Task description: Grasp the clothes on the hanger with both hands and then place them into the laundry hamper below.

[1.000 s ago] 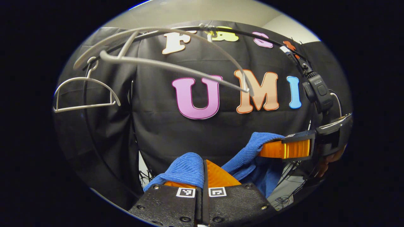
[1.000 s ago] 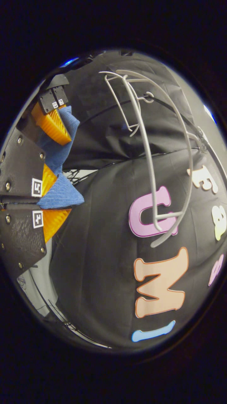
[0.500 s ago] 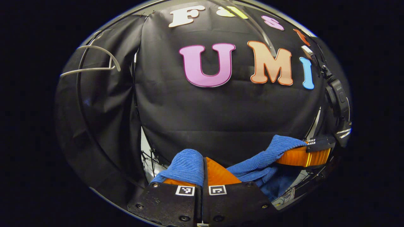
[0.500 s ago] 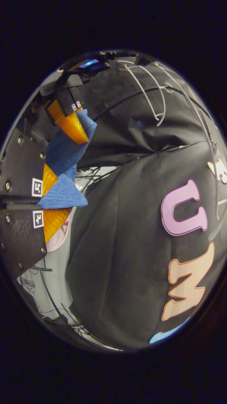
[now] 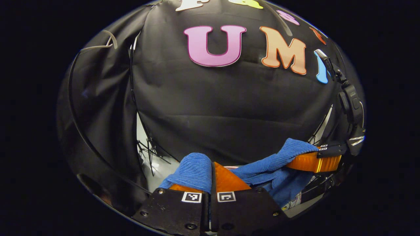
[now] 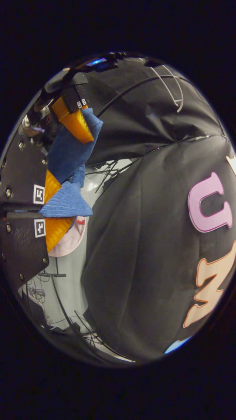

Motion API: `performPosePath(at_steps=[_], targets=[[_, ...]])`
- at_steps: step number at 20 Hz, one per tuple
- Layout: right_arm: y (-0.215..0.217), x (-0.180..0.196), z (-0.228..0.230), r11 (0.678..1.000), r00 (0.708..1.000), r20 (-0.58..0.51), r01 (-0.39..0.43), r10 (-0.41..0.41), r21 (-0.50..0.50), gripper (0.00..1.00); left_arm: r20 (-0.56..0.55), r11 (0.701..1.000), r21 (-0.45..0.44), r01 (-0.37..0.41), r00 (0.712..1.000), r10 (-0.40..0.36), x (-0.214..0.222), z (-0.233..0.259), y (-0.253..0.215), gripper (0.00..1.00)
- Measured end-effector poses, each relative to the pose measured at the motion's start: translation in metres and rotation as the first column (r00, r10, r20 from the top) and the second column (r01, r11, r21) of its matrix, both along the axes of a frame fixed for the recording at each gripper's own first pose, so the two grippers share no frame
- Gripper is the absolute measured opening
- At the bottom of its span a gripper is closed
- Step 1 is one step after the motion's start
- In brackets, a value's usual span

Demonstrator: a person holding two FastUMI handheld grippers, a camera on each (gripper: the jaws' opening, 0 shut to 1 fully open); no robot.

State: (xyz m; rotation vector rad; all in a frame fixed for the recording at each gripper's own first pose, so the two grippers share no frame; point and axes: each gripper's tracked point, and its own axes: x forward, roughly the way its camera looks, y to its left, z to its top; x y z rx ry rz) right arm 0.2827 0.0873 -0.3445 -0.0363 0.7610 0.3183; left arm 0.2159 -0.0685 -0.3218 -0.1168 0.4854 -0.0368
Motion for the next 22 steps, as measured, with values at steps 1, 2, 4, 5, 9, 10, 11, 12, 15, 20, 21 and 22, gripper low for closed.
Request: performPosePath(at_steps=[1,2,4,5,9,10,11,12,15,20,21,22], targets=[[-0.001,0.004,-0.007,1.0,1.0,-0.007,0.012,-0.012,0.009,0.03,-0.01,1.0,-0.008,-0.005,1.0,0.005,0.001,-0.005,0.002,0.04],[-0.001,0.01,-0.006,0.999,1.0,-0.012,0.026,-0.025,0.02,0.03,-0.016,1.0,-0.02,-0.008,1.0,0.008,0.003,-0.01,0.001,0.04],[-0.005,0.025,-0.008,0.998,0.999,-0.007,0.052,-0.052,0.025,0.03,-0.016,1.0,-0.027,-0.011,1.0,0.01,0.014,-0.014,0.003,0.04],[-0.002,0.035,-0.01,0.998,0.998,0.0,0.06,-0.06,0.023,0.03,-0.02,1.0,-0.024,-0.01,1.0,0.01,0.02,-0.018,0.004,0.03],[0.005,0.045,-0.052,0.998,0.997,-0.045,0.062,-0.063,-0.023,0.03,-0.136,0.999,-0.043,-0.009,0.991,0.003,0.03,-0.066,0.008,0.03],[0.007,0.043,-0.067,0.998,0.995,-0.074,0.064,-0.065,-0.027,0.03,-0.176,0.999,-0.048,-0.005,0.984,-0.003,0.033,-0.082,0.008,0.03],[0.009,0.041,-0.083,0.998,0.992,-0.113,0.059,-0.063,-0.033,0.03,-0.211,0.999,-0.053,-0.002,0.977,-0.009,0.034,-0.095,0.008,0.04],[0.009,0.035,-0.099,0.997,0.986,-0.153,0.06,-0.066,-0.044,0.03,-0.248,0.999,-0.053,0.004,0.969,-0.017,0.032,-0.106,0.005,0.04],[0.0,0.018,-0.143,0.995,0.971,-0.231,0.035,-0.057,-0.098,0.03,-0.343,0.998,-0.064,0.027,0.938,-0.047,0.023,-0.149,0.001,0.05],[-0.006,-0.012,-0.173,0.992,0.943,-0.331,0.0,-0.042,-0.125,0.03,-0.444,0.996,-0.06,0.068,0.892,-0.087,0.005,-0.184,-0.004,0.05],[-0.008,-0.018,-0.18,0.991,0.936,-0.349,-0.001,-0.045,-0.132,0.05,-0.468,0.996,-0.054,0.078,0.879,-0.094,0.0,-0.188,-0.003,0.05],[-0.013,-0.022,-0.185,0.99,0.933,-0.356,-0.005,-0.045,-0.139,0.05,-0.491,0.995,-0.052,0.089,0.865,-0.103,-0.005,-0.195,-0.004,0.05]])
